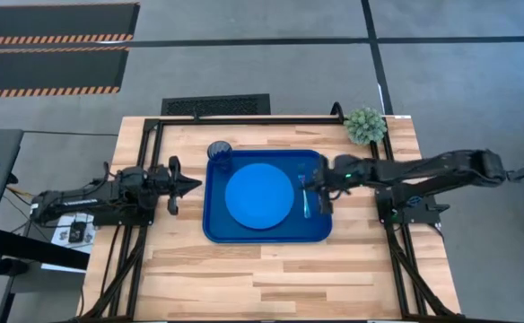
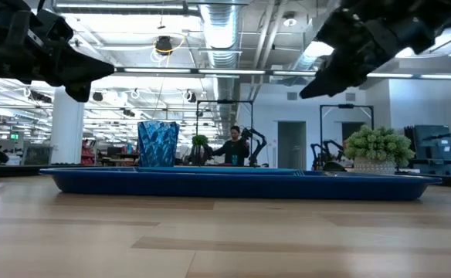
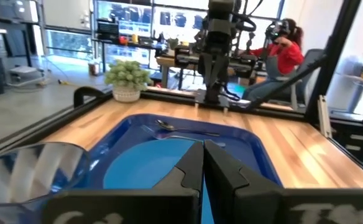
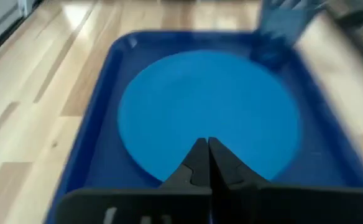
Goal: Pick and place plate/cup/fork/spoon on tray
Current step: Return to Home Position
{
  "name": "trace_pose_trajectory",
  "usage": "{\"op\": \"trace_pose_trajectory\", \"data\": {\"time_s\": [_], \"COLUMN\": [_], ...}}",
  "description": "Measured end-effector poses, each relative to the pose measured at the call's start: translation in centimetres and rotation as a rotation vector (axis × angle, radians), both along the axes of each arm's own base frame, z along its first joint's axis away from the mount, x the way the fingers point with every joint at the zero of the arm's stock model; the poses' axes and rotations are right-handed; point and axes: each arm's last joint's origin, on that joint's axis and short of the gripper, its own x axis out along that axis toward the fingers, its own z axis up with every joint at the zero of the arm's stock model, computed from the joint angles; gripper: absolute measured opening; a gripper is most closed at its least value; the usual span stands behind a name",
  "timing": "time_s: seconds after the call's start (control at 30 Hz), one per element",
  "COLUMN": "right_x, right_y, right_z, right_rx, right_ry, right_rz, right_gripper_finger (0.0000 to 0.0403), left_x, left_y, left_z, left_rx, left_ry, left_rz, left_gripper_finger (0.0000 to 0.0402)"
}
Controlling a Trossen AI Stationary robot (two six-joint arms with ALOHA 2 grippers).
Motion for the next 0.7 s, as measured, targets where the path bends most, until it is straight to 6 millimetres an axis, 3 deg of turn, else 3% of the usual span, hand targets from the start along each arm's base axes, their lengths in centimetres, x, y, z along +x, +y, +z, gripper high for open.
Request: {"op": "trace_pose_trajectory", "data": {"time_s": [0.33, 0.7], "right_x": [-6.5, -11.2], "right_y": [0.1, 0.7], "right_z": [-2.4, -3.7], "right_rx": [-0.043, -0.052], "right_ry": [-0.302, -0.443], "right_rz": [-0.071, -0.105], "right_gripper_finger": [0.0001, 0.0001], "left_x": [-0.1, -0.1], "left_y": [0.6, 0.7], "left_z": [-0.1, -0.2], "left_rx": [-0.004, -0.008], "left_ry": [0.014, 0.018], "left_rz": [0.044, 0.051], "left_gripper_finger": [0.0, 0.0]}}
